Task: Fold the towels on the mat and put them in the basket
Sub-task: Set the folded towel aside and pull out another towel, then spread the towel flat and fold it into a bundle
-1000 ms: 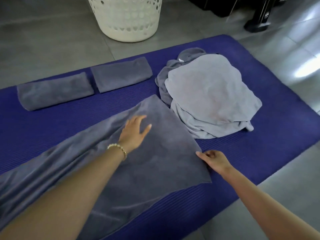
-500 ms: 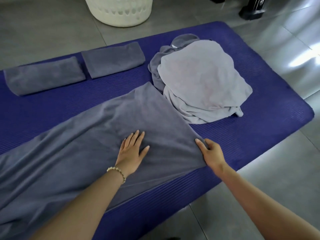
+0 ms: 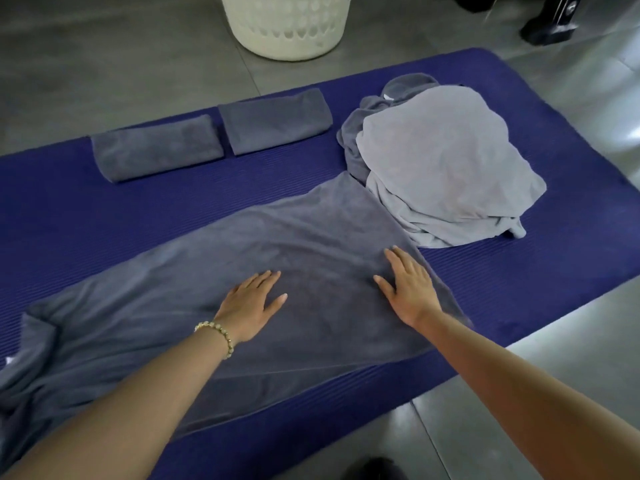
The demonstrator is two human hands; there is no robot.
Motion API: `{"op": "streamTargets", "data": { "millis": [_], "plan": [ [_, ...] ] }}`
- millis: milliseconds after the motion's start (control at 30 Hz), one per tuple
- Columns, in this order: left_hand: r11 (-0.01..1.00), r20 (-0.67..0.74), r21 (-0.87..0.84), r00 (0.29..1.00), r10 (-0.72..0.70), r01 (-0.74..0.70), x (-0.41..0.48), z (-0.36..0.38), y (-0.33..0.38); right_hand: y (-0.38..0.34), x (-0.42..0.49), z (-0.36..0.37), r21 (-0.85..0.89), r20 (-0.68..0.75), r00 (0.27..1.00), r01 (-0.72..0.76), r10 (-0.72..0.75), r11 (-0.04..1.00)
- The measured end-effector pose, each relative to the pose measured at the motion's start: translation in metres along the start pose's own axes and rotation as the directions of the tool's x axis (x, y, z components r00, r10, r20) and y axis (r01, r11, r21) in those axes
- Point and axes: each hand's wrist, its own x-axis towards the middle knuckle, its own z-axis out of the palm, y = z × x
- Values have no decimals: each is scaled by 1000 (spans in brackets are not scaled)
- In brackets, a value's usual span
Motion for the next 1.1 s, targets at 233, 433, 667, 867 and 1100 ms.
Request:
{"op": "streamTargets", "data": {
  "millis": [233, 433, 667, 867, 1100],
  "plan": [
    [948, -72, -245, 971, -228, 204, -85, -37, -110, -124, 8, 35, -45, 164, 945, 295, -284, 955],
    [817, -264, -390, 799, -541, 424, -181, 0, -206, -213, -4, 69, -33, 282, 852, 468, -441, 883],
    [724, -396, -426, 607, -689, 543, -220, 19, -276, -280, -23, 92, 52, 355, 788, 521, -503, 852],
    [745, -276, -309, 694, -665, 591, -230, 7, -320, -349, -32, 122, 127, 430, 706, 569, -562, 812],
    [820, -264, -279, 782, -565, 499, -240, 15, -342, -454, -36, 153, 233, 443, 484, 751, -754, 618]
  ]
}}
